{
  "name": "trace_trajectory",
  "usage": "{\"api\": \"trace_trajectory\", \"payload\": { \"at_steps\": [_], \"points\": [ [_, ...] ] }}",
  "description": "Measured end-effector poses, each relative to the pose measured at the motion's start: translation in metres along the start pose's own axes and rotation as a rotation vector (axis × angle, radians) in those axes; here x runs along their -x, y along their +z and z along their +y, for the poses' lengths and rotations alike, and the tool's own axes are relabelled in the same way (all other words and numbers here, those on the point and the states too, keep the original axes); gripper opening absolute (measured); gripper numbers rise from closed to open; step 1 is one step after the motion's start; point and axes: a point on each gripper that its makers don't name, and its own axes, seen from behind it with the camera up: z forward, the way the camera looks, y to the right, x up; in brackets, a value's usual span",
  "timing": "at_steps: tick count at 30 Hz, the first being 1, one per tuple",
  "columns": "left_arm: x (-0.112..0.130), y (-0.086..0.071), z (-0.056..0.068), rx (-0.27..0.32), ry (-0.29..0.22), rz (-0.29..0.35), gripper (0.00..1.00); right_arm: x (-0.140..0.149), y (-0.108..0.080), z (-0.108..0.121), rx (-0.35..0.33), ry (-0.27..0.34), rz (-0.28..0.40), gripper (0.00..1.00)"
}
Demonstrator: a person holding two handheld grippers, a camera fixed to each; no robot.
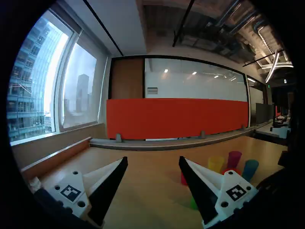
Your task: Pour water
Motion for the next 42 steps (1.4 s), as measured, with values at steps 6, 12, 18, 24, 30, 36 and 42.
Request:
{"api": "trace_trajectory", "payload": {
  "at_steps": [6, 12, 18, 24, 30, 36, 42],
  "points": [
    [-0.027, 0.009, 0.004, 0.031, 0.005, -0.015, 1.0, -0.018, -0.001, -0.005, -0.021, 0.015, -0.019, 1.0],
    [-0.056, 0.015, 0.007, 0.057, -0.002, -0.024, 1.0, -0.044, 0.0, -0.008, -0.041, 0.025, -0.024, 1.0],
    [-0.081, 0.019, 0.011, 0.088, 0.0, -0.035, 1.0, -0.073, 0.001, -0.012, -0.062, 0.039, -0.016, 1.0],
    [-0.107, 0.024, 0.013, 0.121, -0.002, -0.032, 1.0, -0.094, 0.003, -0.013, -0.077, 0.031, -0.013, 1.0],
    [-0.117, 0.025, 0.015, 0.152, -0.009, -0.046, 1.0, -0.107, 0.004, -0.017, -0.095, 0.015, -0.008, 1.0],
    [-0.112, 0.026, 0.018, 0.184, 0.001, -0.067, 1.0, -0.106, 0.002, -0.024, -0.134, 0.014, -0.014, 1.0],
    [-0.121, 0.023, 0.032, 0.26, 0.003, -0.05, 1.0, -0.113, -0.003, -0.037, -0.21, -0.007, -0.005, 1.0]
  ]
}}
